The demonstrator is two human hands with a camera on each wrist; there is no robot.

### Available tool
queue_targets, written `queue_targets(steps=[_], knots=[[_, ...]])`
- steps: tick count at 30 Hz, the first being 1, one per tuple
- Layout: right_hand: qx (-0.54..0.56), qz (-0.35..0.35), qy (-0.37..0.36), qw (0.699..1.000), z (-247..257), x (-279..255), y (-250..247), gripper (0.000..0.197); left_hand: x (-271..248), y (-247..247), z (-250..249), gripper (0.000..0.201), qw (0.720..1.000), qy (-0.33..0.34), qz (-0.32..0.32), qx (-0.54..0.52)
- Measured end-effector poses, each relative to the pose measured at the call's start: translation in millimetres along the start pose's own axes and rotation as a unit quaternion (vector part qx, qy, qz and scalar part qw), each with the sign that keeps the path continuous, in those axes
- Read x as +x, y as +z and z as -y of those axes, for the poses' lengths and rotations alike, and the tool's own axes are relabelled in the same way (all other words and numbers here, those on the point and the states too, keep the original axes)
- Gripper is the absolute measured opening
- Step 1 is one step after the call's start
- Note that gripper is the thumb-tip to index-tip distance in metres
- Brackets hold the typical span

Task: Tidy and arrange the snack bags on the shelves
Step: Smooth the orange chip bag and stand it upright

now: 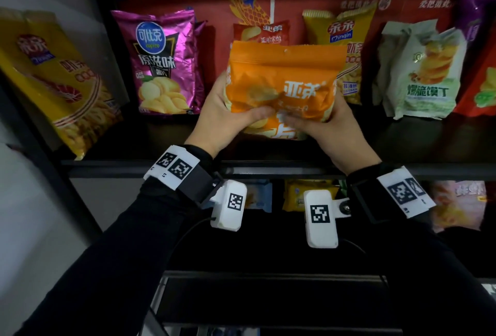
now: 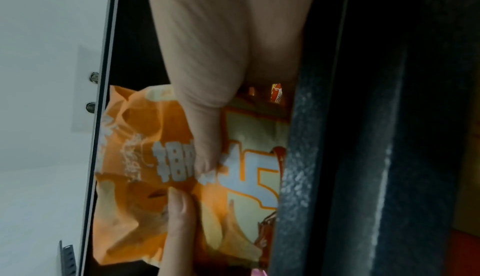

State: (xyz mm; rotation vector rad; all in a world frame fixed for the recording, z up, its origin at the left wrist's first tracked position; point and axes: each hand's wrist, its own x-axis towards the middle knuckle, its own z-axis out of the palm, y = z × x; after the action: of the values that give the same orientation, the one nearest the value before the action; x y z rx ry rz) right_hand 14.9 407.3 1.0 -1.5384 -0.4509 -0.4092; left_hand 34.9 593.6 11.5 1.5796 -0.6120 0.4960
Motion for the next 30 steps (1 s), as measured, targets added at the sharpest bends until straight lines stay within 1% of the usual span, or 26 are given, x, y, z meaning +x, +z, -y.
queue_targets(steps=[2, 3, 4, 5, 7, 9, 11, 13, 15, 16, 18, 19, 20, 21, 23, 25, 26, 27, 28, 29, 30], knots=[[-0.001, -0.007, 0.004, 1.000, 1.6, 0.3, 0.7, 0.057, -1.8, 0.3, -2.2, 0.078, 1.000, 0.010, 0.008, 0.017], [-0.008, -0.006, 0.009, 1.000, 3.4, 1.1, 0.4, 0.059, -2.9, -0.6, -4.1, 0.086, 0.999, 0.017, 0.016, 0.023], [-0.016, 0.002, 0.013, 1.000, 6.2, 1.5, -0.1, 0.064, -4.4, -1.6, -7.1, 0.089, 0.999, 0.025, 0.023, 0.021], [-0.015, 0.018, 0.017, 1.000, 9.9, 1.1, -0.6, 0.072, -6.4, -2.3, -11.0, 0.086, 0.999, 0.033, 0.027, 0.012], [0.018, 0.057, 0.026, 0.998, 20.4, -0.2, -1.1, 0.085, -8.7, -2.9, -19.9, 0.067, 0.999, 0.042, 0.019, -0.029], [0.045, 0.071, 0.027, 0.996, 31.8, -0.4, 1.0, 0.089, -9.6, -4.6, -27.0, 0.053, 0.997, 0.042, 0.012, -0.068], [0.061, 0.046, 0.028, 0.997, 38.5, 1.4, 3.9, 0.092, -8.6, -9.1, -31.1, 0.053, 0.996, 0.031, 0.030, -0.079], [0.065, 0.020, 0.035, 0.997, 42.4, 1.9, 7.6, 0.093, -7.4, -15.2, -34.9, 0.057, 0.994, 0.014, 0.078, -0.078], [0.040, 0.017, 0.033, 0.998, 43.5, 2.0, 9.3, 0.090, -5.7, -20.1, -37.5, 0.057, 0.989, 0.003, 0.115, -0.093], [0.024, 0.024, 0.029, 0.999, 44.5, 2.1, 9.0, 0.089, -4.5, -21.2, -37.8, 0.055, 0.989, 0.000, 0.108, -0.101], [0.028, 0.058, 0.020, 0.998, 48.3, 3.1, 7.2, 0.093, -2.1, -20.9, -37.3, 0.049, 0.992, -0.007, 0.057, -0.113], [0.051, 0.082, 0.012, 0.995, 50.7, 3.5, 6.4, 0.091, -1.2, -19.9, -36.0, 0.046, 0.993, -0.008, 0.033, -0.115], [0.073, 0.102, 0.000, 0.992, 52.7, 4.3, 6.1, 0.083, -1.1, -18.6, -35.3, 0.044, 0.993, -0.009, 0.020, -0.114], [0.086, 0.111, -0.014, 0.990, 54.0, 5.6, 6.7, 0.070, -2.6, -16.6, -35.6, 0.043, 0.994, -0.012, 0.015, -0.111], [0.091, 0.086, -0.034, 0.992, 57.0, 7.8, 9.6, 0.044, -6.7, -13.6, -38.0, 0.044, 0.993, -0.026, 0.019, -0.111], [0.088, 0.051, -0.046, 0.994, 57.1, 9.2, 11.1, 0.034, -10.6, -13.9, -43.6, 0.048, 0.988, -0.054, 0.040, -0.138], [0.091, 0.033, -0.049, 0.994, 56.2, 9.7, 10.9, 0.031, -11.8, -15.3, -46.1, 0.051, 0.982, -0.077, 0.055, -0.165], [0.099, 0.017, -0.056, 0.993, 55.4, 10.0, 10.3, 0.030, -12.3, -17.1, -47.9, 0.055, 0.972, -0.116, 0.066, -0.196], [0.110, 0.003, -0.068, 0.992, 54.5, 9.7, 10.1, 0.028, -10.8, -19.1, -49.8, 0.060, 0.955, -0.177, 0.070, -0.228], [0.112, -0.003, -0.091, 0.989, 53.7, 8.5, 10.0, 0.027, -8.0, -20.9, -52.2, 0.067, 0.931, -0.254, 0.063, -0.255], [0.096, -0.005, -0.123, 0.988, 53.4, 6.9, 10.4, 0.027, -5.4, -23.0, -54.7, 0.077, 0.896, -0.332, 0.055, -0.288]])
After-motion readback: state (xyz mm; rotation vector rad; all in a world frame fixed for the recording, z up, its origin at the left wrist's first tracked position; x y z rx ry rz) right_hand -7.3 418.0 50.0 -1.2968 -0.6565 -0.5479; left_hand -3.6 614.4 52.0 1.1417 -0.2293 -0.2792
